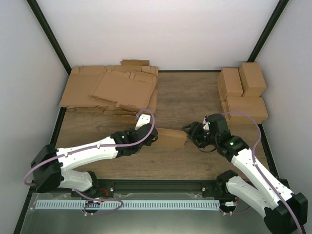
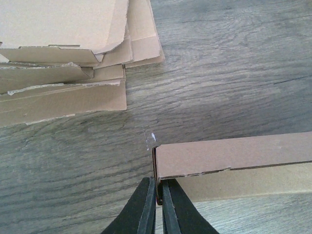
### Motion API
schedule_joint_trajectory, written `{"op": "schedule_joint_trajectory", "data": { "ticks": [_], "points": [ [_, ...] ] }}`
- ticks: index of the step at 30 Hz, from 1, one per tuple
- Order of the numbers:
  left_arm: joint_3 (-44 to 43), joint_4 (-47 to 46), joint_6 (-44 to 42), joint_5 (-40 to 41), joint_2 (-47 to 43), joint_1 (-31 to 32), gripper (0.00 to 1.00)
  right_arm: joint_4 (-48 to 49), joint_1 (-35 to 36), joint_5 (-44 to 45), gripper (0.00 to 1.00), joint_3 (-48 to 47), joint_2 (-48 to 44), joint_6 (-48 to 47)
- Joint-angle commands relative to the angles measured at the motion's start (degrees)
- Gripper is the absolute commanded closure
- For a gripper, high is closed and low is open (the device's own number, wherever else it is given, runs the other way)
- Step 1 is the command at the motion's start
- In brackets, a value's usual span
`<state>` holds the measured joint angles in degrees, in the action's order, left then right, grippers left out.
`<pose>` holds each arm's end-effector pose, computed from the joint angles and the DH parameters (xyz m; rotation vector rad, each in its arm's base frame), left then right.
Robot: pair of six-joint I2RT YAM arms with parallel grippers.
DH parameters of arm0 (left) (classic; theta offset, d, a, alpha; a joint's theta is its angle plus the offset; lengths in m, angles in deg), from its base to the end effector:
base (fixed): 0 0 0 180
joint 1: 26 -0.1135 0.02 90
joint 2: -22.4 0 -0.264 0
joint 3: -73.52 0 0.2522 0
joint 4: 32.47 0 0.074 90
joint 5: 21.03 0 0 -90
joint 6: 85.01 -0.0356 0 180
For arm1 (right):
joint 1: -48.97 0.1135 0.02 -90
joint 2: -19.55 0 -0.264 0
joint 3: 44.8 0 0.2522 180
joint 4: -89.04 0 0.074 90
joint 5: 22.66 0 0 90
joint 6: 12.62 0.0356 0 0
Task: Fold the paper box
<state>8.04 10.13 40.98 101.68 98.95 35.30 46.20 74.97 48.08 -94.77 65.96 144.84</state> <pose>0.1454 -0.2256 0.2381 0.2888 2.3007 -0.1209 0.1503 0.0864 0.2522 0.7020 2.4270 1.1620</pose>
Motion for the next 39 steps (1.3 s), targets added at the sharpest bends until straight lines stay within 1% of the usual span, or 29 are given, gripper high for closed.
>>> {"op": "schedule_joint_trajectory", "data": {
  "ticks": [1, 8, 20, 24, 27, 32, 35, 39],
  "points": [
    [-0.5, 1.4, 0.2, -1.9, 1.3, 0.6, 0.93, 2.0, -0.3, 1.1, 0.40, 0.3, 1.2, 1.2],
    [-0.9, 1.6, 0.0, -1.7, 1.7, 0.7, 0.93, 1.0, -0.3, 2.5, 0.40, 2.0, 2.1, 2.8],
    [-0.8, 1.7, 0.0, -1.5, 1.9, 0.8, 0.93, -1.2, -0.3, 4.3, 0.40, 2.4, 1.1, 1.3],
    [-0.8, 1.7, 0.1, -1.5, 1.8, 0.9, 0.93, -0.6, -0.3, 4.2, 0.45, 3.0, 0.7, 1.6],
    [-0.9, 1.6, 0.1, -1.6, 1.9, 0.9, 0.93, 0.3, -0.3, 3.8, 0.53, 3.0, 1.2, 1.4],
    [-1.1, 1.7, 0.2, -2.5, 1.7, 1.0, 0.92, 0.5, -0.3, 3.6, 0.57, 3.0, 2.1, 1.4],
    [-1.5, 2.1, 0.4, -3.9, 1.1, 1.0, 0.87, 0.8, -0.4, 3.8, 0.61, 3.2, 2.2, 1.5],
    [-2.8, 3.7, 0.7, -5.4, 0.3, 0.9, 0.77, 1.0, -0.4, 4.2, 0.64, 3.3, 2.6, 1.7]
  ]
}}
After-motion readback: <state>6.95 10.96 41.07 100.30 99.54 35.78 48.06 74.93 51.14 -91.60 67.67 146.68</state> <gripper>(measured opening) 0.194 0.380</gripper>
